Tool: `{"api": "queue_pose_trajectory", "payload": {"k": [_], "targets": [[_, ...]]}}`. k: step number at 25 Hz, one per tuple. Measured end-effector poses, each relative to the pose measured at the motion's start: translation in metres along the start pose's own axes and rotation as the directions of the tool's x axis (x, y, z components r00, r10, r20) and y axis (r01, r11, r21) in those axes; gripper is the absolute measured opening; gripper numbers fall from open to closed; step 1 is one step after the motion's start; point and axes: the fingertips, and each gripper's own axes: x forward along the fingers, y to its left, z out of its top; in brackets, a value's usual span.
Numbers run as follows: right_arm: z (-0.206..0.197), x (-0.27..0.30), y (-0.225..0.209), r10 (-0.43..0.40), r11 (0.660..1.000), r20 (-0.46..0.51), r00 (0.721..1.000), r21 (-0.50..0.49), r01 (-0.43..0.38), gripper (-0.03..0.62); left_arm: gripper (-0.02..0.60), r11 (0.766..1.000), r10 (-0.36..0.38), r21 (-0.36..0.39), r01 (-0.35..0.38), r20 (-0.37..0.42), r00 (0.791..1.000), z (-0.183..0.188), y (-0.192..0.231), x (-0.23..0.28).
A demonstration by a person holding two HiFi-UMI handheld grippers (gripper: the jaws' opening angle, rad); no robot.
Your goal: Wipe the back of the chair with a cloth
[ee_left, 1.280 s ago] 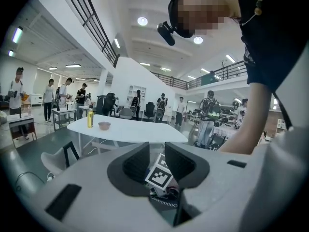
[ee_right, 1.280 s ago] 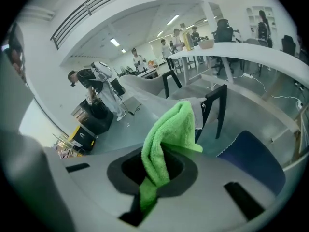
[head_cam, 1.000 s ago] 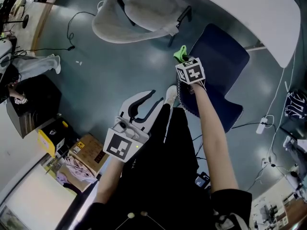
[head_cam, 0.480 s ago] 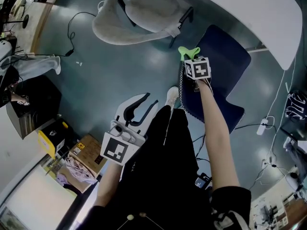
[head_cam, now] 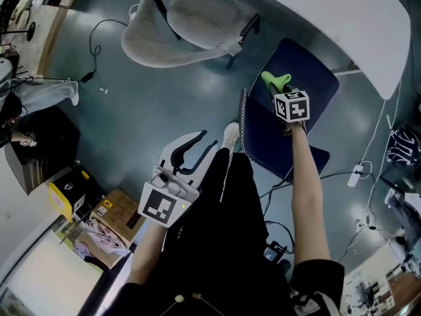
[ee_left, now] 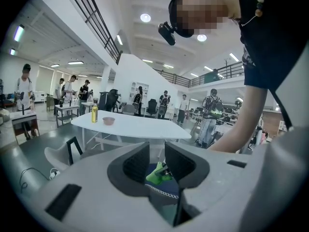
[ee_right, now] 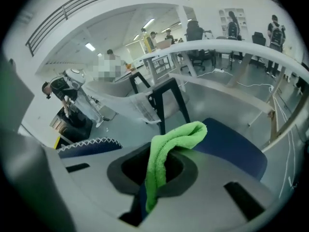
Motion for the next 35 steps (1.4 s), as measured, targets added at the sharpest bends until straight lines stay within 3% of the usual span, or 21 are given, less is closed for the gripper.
{"api": "queue_pose_trajectory", "payload": {"k": [5, 10, 19, 29, 35], "targets": [[-0.035, 0.034, 0.022, 0.087, 0.993, -0.139, 0.986, -0.069, -0.097, 0.018, 0.101, 1.0, 0.026, 0.001, -0.026, -0.019, 0.999, -0.005, 0.006, 0.002], [-0.052, 0.055, 0.038, 0.138, 0.985, -0.193, 0.971, -0.077, -0.155, 0.018, 0.101, 0.999, 0.049, 0.003, -0.049, -0.033, 0.998, -0.011, 0.01, 0.002], [-0.059, 0.072, 0.066, 0.239, 0.967, -0.212, 0.948, -0.031, -0.251, 0.018, 0.101, 0.999, 0.04, 0.002, -0.04, -0.041, 0.998, -0.012, 0.017, 0.006], [-0.058, 0.058, 0.071, 0.226, 0.968, -0.196, 0.954, -0.065, -0.242, 0.017, 0.101, 1.0, 0.028, 0.015, -0.027, -0.045, 0.999, -0.01, 0.018, 0.003], [-0.057, 0.044, 0.08, 0.26, 0.961, -0.175, 0.949, -0.05, -0.273, 0.017, 0.101, 1.0, 0.013, 0.016, -0.012, -0.032, 0.999, -0.004, 0.013, 0.007]]}}
